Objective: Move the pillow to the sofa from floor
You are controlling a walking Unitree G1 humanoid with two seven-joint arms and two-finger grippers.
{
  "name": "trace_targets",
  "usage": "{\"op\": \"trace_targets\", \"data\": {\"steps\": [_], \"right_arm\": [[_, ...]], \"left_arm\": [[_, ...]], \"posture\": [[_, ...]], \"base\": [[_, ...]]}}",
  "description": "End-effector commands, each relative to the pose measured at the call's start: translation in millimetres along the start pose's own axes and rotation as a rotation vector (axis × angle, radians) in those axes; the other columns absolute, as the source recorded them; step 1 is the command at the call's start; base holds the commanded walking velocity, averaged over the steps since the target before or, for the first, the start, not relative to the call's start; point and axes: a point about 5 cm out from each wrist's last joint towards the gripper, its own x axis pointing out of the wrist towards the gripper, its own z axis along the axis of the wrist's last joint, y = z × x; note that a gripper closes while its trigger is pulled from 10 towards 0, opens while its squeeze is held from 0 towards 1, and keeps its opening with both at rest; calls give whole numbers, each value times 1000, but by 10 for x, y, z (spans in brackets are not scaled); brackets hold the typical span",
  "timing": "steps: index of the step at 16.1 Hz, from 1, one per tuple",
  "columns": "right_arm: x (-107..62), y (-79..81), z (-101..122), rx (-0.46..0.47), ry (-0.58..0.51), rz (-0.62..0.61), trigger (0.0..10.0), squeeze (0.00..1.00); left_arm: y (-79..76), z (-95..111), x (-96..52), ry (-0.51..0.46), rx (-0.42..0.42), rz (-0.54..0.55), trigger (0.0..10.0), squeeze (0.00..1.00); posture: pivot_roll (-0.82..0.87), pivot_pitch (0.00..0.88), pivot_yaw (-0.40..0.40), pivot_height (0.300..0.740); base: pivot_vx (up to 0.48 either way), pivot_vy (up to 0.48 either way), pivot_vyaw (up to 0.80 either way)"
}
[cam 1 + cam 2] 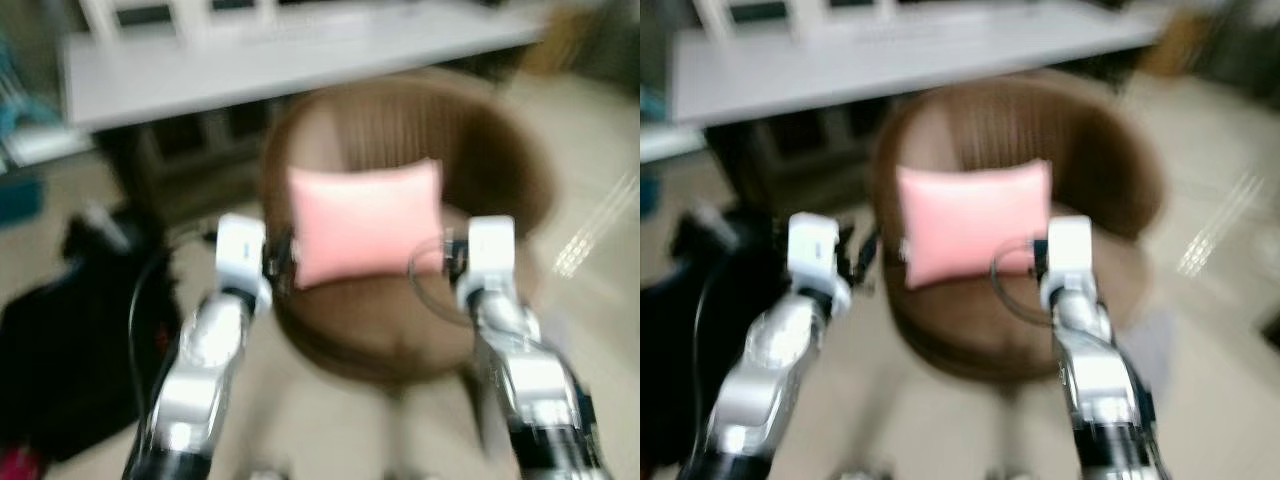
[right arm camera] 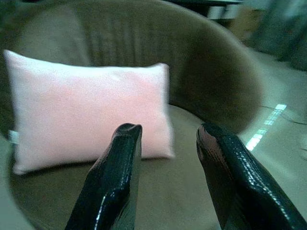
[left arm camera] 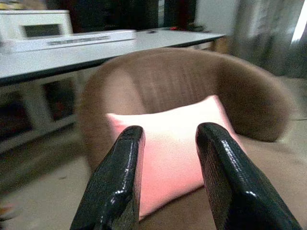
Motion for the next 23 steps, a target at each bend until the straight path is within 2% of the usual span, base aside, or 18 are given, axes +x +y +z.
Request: {"op": "trace_targets", "data": {"steps": [1,4,7,9,19,21,23], "right_arm": [[0,10,35,10,-16,12,10000,0],[9,14,45,-7,-23,20,10000,0],[-1,58,56,-31,-38,49,10000,0],[8,16,47,-10,-34,26,10000,0],[8,-7,68,-50,-58,27,10000,0],[8,9,57,-65,-53,37,10000,0],[8,9,40,-55,-46,32,10000,0]], "left_arm": [[37,10,-22,-5,-5,27,10000,0],[55,24,-20,-8,8,44,10000,0],[45,51,9,-10,7,51,10000,0],[44,48,17,-8,3,50,10000,0],[25,53,72,-1,-16,53,10000,0],[18,48,80,7,-23,56,10000,0],[18,51,78,6,-22,57,10000,0]], "posture": [[23,44,-17,729],[28,45,-19,729],[26,50,-14,729],[23,53,-9,729],[8,59,7,729],[7,62,10,729],[9,62,9,729]], "base": [[0,0,0],[0,-87,0],[0,-480,800],[0,-480,0],[0,-480,0],[0,-480,800],[0,-480,0]]}}
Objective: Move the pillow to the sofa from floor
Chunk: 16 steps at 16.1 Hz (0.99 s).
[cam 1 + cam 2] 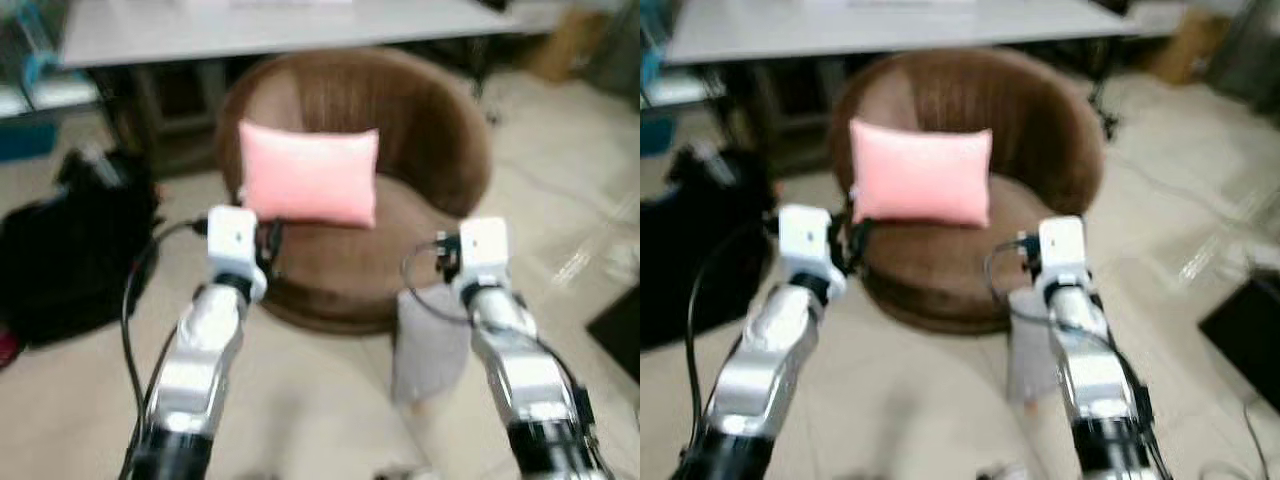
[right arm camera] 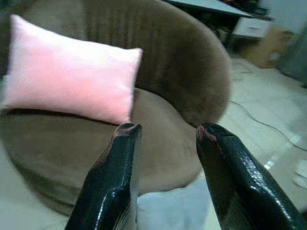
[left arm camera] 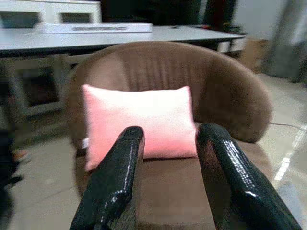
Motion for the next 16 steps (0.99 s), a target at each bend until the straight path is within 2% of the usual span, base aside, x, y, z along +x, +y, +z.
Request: {"op": "trace_targets", "data": {"steps": [1,3,15,16], "right_arm": [[-8,-87,-40,-14,14,-24,10000,0],[6,-98,-36,-35,5,-33,10000,0],[8,-94,-48,-29,-6,-31,10000,0],[7,-95,-50,-29,-6,-30,10000,0]], "left_arm": [[-60,15,8,-1,-4,-15,10000,0],[-47,22,4,-7,-1,-7,10000,0],[-45,47,9,-16,-1,-9,10000,0],[-60,37,12,-3,-69,-19,10000,0]], "posture": [[12,62,7,729],[13,60,4,729],[15,42,6,729],[15,42,6,729]], "base": [[0,-480,0],[0,-480,0],[0,-480,0],[0,0,0]]}}
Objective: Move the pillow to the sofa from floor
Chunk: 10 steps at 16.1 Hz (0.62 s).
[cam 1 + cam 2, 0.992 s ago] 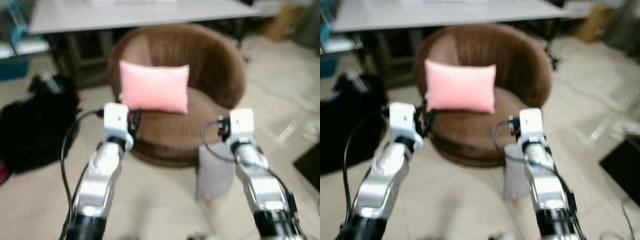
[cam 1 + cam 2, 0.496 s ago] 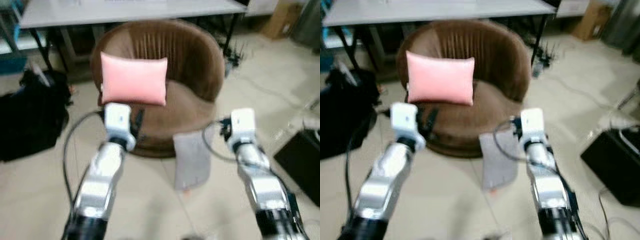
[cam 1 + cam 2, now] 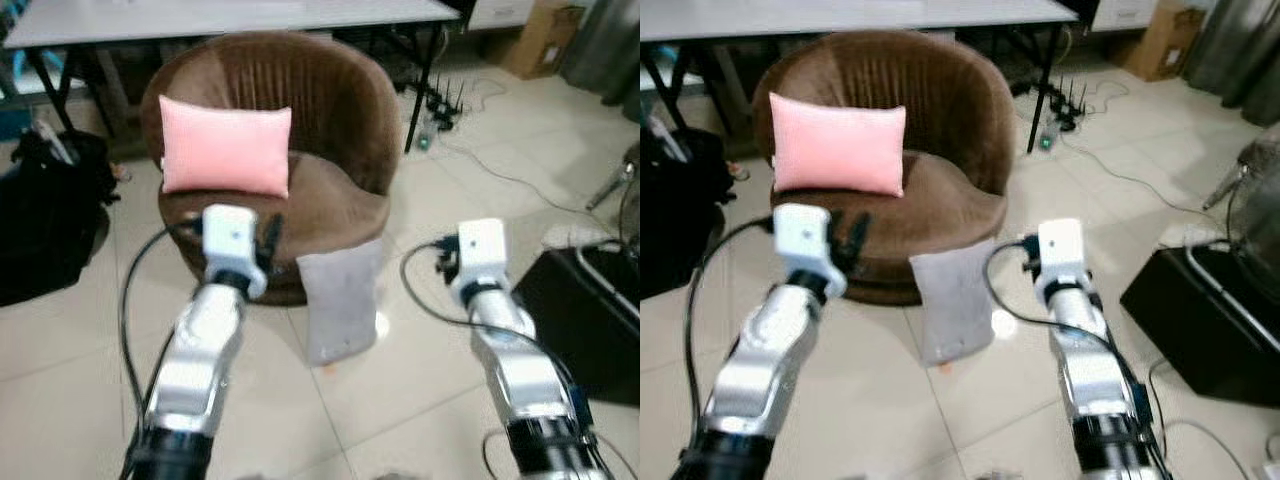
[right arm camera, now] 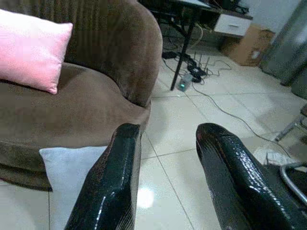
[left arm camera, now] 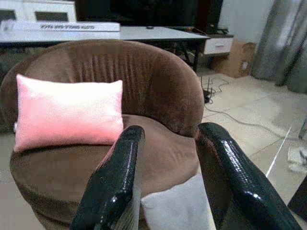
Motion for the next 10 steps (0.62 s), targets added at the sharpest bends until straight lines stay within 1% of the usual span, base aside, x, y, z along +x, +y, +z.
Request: {"op": "trace_targets", "data": {"steps": [1,2,3,5,7,8,10], "right_arm": [[0,-72,9,-6,-6,-19,10000,0],[-3,-71,8,-5,-7,-18,10000,0],[-5,-71,9,-4,-7,-19,10000,0],[-8,-70,6,1,-7,-21,10000,0],[-4,-73,-9,1,-1,-24,10000,0],[-4,-66,-21,-11,2,-20,10000,0],[-13,-63,-41,22,10,-24,10000,0]], "left_arm": [[-76,19,16,3,-15,-34,10000,0],[-71,18,18,6,4,-28,10000,0],[-69,12,17,10,1,-21,10000,0],[-65,30,21,-4,-1,-17,10000,0],[-47,73,29,-43,12,-15,10000,0],[-35,86,32,-61,44,-15,10000,0],[-27,85,21,-67,62,-18,10000,0]], "posture": [[15,39,7,729],[13,36,8,729],[13,36,8,729],[14,35,11,729],[14,35,11,729],[15,38,13,729],[18,42,14,729]], "base": [[0,480,0],[0,480,0],[0,439,0],[0,0,0],[0,0,0],[0,0,0],[0,0,0]]}}
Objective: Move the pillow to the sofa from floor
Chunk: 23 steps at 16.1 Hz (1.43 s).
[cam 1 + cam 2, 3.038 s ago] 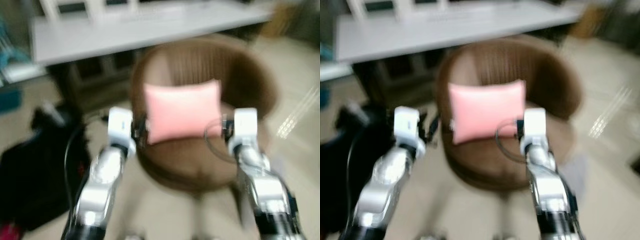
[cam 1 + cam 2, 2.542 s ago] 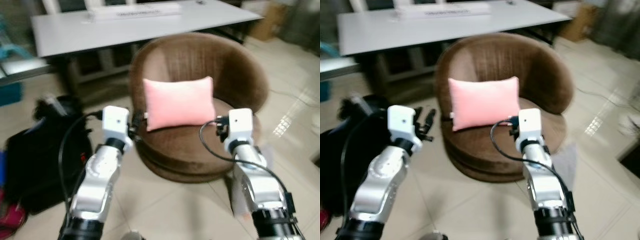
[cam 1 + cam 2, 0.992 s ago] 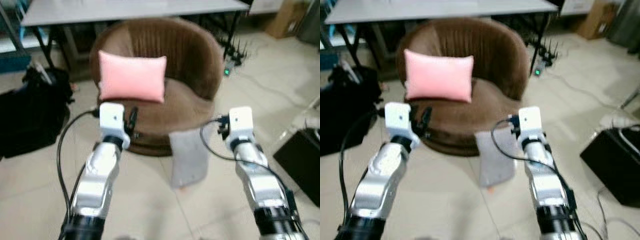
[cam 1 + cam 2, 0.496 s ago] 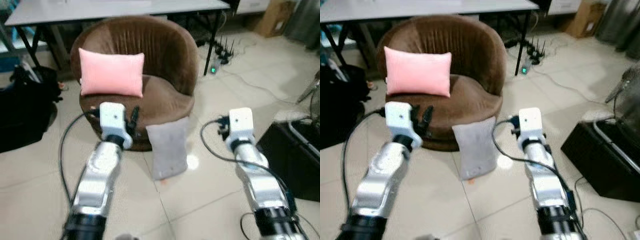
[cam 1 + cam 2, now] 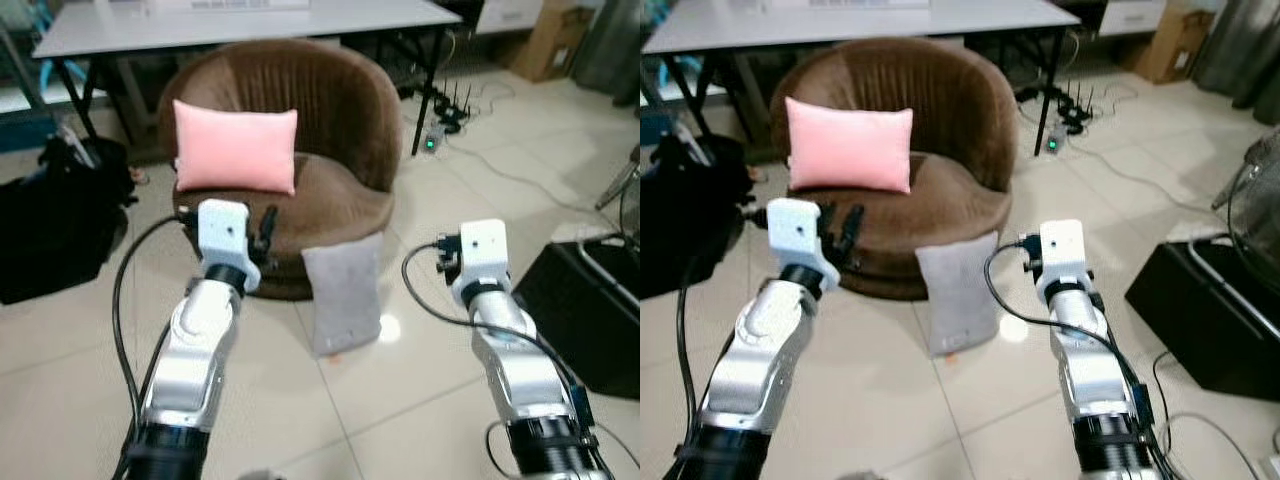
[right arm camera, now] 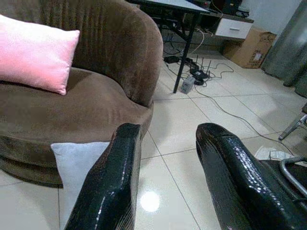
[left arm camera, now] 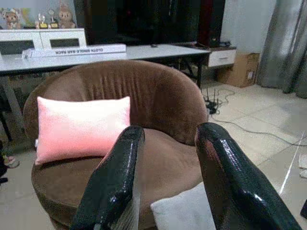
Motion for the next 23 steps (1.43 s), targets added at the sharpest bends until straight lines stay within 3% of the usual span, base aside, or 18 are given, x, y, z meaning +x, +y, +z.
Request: {"op": "trace_targets", "data": {"steps": [1,5,18,23], "right_arm": [[-3,-52,-26,17,10,-19,10000,0],[1,-82,-41,15,22,-36,10000,0],[9,-69,-54,-46,20,-26,10000,0],[10,-59,-78,-63,22,-15,10000,0]], "left_arm": [[-38,1,5,-2,7,-12,10000,0],[-14,-21,-6,-4,0,-8,10000,0],[-6,-64,-15,0,22,-30,10000,0],[-7,-69,-15,2,26,-31,10000,0]], "posture": [[18,42,14,729],[18,46,15,729],[17,47,22,729],[17,49,23,729]], "base": [[0,0,0],[301,0,-477],[370,0,0],[392,0,800]]}}
